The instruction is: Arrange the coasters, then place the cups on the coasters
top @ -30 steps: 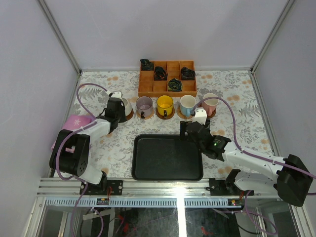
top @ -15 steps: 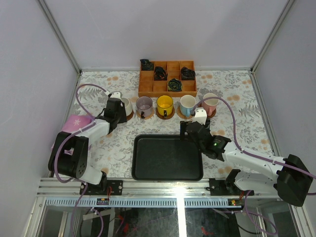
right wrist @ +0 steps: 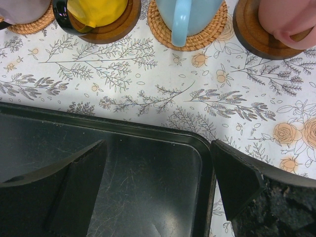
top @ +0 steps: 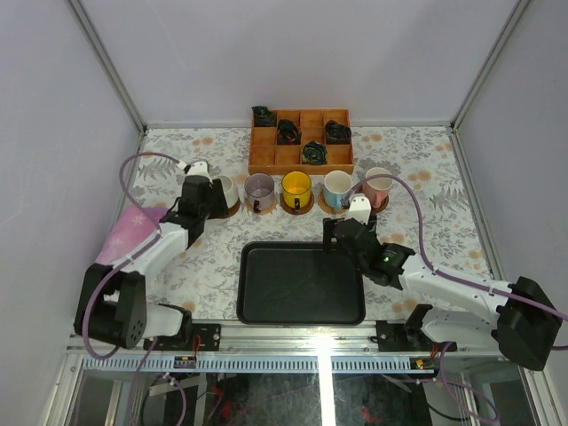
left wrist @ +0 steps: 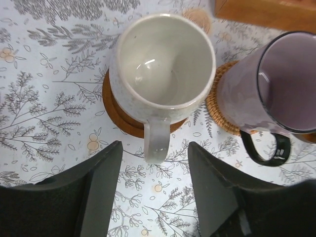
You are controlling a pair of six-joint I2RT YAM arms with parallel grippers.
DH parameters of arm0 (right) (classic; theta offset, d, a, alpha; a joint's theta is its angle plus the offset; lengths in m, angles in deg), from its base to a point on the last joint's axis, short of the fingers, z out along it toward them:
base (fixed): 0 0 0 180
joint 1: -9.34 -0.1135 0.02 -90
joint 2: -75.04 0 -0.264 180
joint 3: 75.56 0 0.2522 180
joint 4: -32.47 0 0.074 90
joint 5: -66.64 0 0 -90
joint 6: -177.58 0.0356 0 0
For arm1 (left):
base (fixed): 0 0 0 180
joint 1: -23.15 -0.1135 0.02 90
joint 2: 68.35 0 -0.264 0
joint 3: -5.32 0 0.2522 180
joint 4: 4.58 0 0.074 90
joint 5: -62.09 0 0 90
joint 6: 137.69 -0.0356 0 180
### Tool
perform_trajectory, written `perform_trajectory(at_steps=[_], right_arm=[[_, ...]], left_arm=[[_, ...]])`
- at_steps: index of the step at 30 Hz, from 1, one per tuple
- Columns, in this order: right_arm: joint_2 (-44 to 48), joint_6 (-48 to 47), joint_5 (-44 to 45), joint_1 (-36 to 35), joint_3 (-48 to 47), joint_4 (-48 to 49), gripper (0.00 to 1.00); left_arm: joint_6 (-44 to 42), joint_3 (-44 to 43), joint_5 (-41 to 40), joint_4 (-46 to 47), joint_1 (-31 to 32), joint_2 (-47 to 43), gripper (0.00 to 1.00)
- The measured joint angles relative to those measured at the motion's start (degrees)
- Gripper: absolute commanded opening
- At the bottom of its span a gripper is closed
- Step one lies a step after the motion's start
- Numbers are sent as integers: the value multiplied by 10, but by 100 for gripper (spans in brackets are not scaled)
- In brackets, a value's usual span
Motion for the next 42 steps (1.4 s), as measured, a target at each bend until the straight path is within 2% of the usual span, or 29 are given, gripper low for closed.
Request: perform_trajectory(at_steps=[6,18,26,28,29,30,34,42], right_arm=[[-2,0,-2,0,0,0,93],[18,0,2,0,0,-2,93],[95,-19,65,13,0,-19,100],[117,-31,82,34,0,-18,99],[123,-37,91,46,0,-15,99],[126,-43,96,58,0,-12,99],[125,-68,110,124,0,7,99],[80,-73,103,317,0,62,99]], left_arm=[[24,34,-1,-3,2,-85,61],[108,125,-6,-83,25,-228,58],[153,168,-23,-126,45,-366,76],[162,169,-32,-130,46,-388,81],[163,169,-37,-132,46,-393,93],[166,169,-42,-134,46,-395,99],[170,160,-71,-143,46,-388,100],[177,108,-169,-149,46,-334,100]])
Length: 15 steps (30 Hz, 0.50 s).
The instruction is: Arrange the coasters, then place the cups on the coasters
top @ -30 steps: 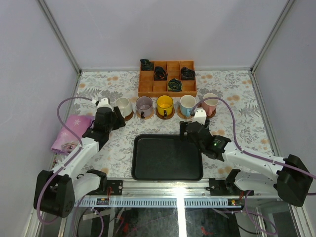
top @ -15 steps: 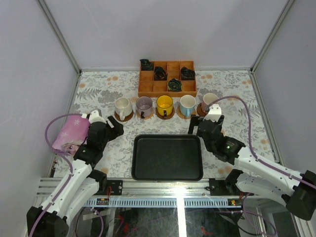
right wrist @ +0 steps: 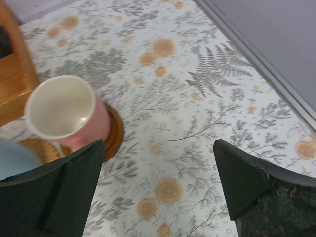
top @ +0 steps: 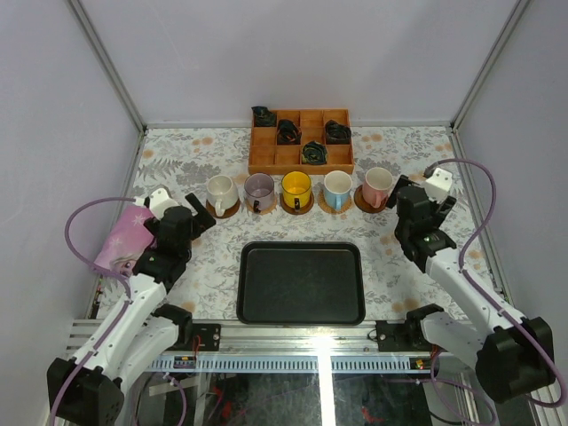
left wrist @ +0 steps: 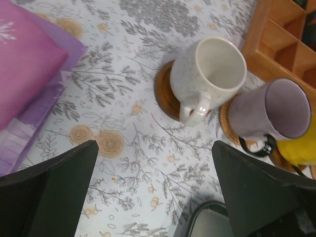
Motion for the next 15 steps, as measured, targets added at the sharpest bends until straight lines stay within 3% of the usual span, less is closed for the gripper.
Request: perform_trajectory(at_steps=[7,15], right_arm=[[-48,3,4,63,0,23,99],[-70,19,-20,80,-8,23,99]], left_arm=[[21,-12,-79,-4,0,34,100],[33,-12,-90,-3,0,48,100]])
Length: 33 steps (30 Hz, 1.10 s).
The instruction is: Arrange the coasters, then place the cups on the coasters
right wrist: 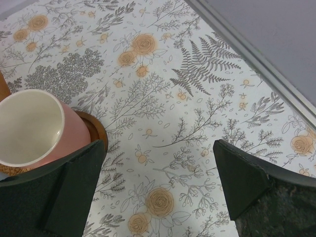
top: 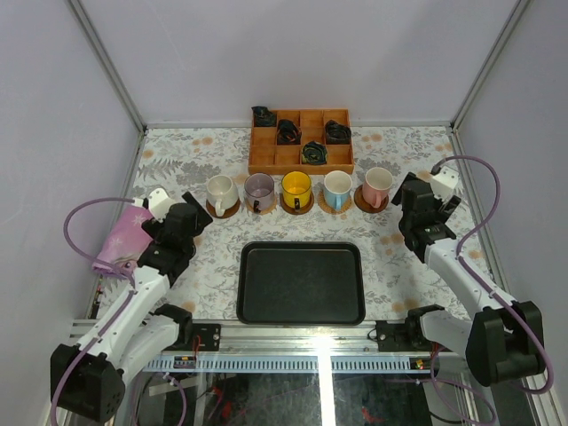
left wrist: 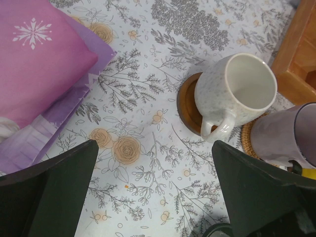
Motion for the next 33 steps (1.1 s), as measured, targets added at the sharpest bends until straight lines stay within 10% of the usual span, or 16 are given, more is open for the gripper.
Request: perform_trajectory(at_steps=[16,33], right_arm=[[47,41,-61,0,-2,-81,99],[120,50,-69,0,13,-122,99]], left_arm=[[26,-29,1,-56,0,81,100],[46,11,-2,-67,0,-48,100]])
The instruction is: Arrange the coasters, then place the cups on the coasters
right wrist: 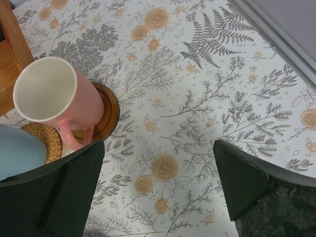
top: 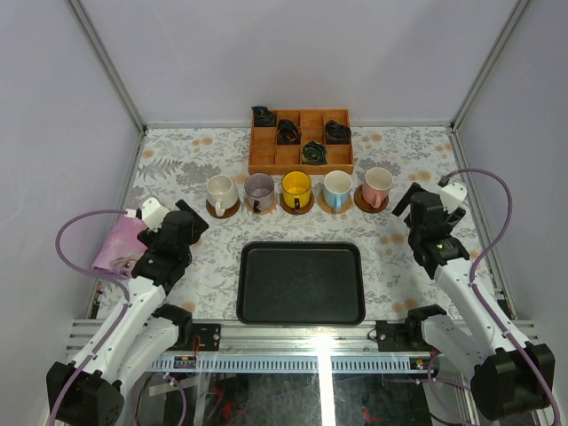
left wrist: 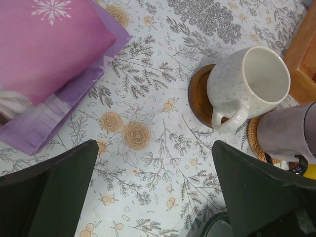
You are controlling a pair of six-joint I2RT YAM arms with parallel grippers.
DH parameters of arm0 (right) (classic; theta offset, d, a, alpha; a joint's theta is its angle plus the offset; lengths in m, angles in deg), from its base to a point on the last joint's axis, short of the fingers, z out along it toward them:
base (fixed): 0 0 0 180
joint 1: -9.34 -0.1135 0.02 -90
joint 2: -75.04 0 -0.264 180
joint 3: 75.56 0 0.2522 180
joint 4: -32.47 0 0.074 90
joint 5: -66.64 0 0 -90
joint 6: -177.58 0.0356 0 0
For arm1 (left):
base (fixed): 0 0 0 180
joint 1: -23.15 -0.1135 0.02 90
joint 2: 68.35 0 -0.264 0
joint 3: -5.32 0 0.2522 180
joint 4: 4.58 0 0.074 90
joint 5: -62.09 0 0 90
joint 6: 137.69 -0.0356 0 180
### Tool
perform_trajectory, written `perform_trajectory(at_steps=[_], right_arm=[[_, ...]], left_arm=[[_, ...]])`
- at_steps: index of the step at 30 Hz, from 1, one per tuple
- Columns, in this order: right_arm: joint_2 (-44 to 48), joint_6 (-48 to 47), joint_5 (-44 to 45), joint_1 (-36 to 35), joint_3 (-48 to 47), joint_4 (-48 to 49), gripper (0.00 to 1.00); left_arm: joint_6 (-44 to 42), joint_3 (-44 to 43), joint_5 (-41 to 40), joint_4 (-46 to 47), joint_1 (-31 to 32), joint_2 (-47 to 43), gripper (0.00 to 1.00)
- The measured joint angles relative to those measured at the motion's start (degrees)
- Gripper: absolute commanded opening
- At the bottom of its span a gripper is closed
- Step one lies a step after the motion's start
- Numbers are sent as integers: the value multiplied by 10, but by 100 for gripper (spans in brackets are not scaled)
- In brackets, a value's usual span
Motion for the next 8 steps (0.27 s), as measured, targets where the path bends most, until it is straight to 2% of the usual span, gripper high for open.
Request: perform_trajectory(at_steps=[8], right_arm=[[3,2,-2,0,4,-12,99]], left_arm=[[8,9,-11,-5,0,-29,100]])
